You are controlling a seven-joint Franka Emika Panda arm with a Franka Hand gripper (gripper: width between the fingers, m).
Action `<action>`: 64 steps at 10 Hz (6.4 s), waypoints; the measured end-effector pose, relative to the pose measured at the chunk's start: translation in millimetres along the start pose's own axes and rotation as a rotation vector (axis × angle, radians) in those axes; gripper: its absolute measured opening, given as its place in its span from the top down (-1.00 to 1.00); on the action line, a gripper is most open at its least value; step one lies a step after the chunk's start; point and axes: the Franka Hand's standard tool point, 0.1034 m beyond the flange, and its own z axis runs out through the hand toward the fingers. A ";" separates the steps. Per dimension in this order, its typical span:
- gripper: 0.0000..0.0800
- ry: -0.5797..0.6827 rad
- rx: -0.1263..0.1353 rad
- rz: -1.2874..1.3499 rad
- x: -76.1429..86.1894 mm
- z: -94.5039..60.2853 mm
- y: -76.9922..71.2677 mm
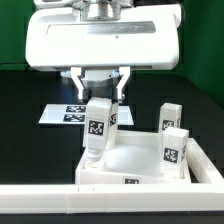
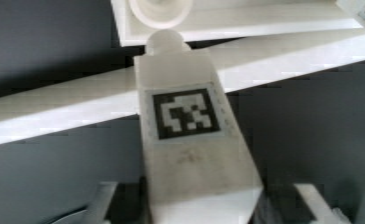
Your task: Assemble square table
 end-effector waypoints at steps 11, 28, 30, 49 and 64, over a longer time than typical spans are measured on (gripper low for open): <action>0.29 -0.021 -0.015 -0.020 -24.2 14.6 2.1; -0.62 -0.012 -0.015 -0.035 -11.2 5.3 14.5; -0.62 -0.027 -0.001 -0.029 -2.3 -6.6 15.8; -0.62 -0.437 -0.025 -0.070 -20.1 33.1 9.0; 0.29 -0.418 -0.136 0.567 -26.5 36.0 2.5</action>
Offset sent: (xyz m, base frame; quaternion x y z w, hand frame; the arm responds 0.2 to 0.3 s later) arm -0.0004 0.0054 -0.0006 0.0056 0.0014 0.0060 1.0000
